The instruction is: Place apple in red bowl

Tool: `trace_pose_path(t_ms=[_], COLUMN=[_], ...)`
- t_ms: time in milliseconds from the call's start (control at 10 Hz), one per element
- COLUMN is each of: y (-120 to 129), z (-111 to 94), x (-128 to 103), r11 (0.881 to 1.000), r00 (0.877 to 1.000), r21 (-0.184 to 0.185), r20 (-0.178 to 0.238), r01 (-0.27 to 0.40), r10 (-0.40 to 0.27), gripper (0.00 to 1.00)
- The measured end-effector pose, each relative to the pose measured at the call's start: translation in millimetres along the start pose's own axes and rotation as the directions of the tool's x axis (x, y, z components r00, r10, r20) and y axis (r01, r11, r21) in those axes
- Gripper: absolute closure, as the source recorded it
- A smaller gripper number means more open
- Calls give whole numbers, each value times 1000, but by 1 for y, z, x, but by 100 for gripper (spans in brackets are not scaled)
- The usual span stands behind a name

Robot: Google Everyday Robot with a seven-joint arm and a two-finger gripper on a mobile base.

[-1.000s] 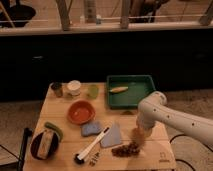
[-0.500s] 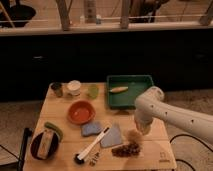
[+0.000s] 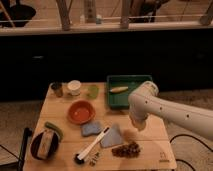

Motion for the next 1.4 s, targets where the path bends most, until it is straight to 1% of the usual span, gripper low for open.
trace_pose_path(t_ms=[200, 400, 800, 1000, 1200, 1400], y=[-14, -21, -54, -60, -73, -87], z=[-11, -15, -31, -34, -39, -44], x=[-12, -15, -47, -49, -63, -84], r11=[1000, 999, 994, 991, 986, 979], r00=[1000, 999, 994, 991, 986, 979], r21=[7, 6, 18, 23, 31, 38], r20=[-1, -10, -24, -33, -42, -48], r01=[26, 47, 109, 129, 164, 198], r10=[-26, -47, -109, -128, -163, -196], gripper=[99, 99, 99, 99, 99, 99])
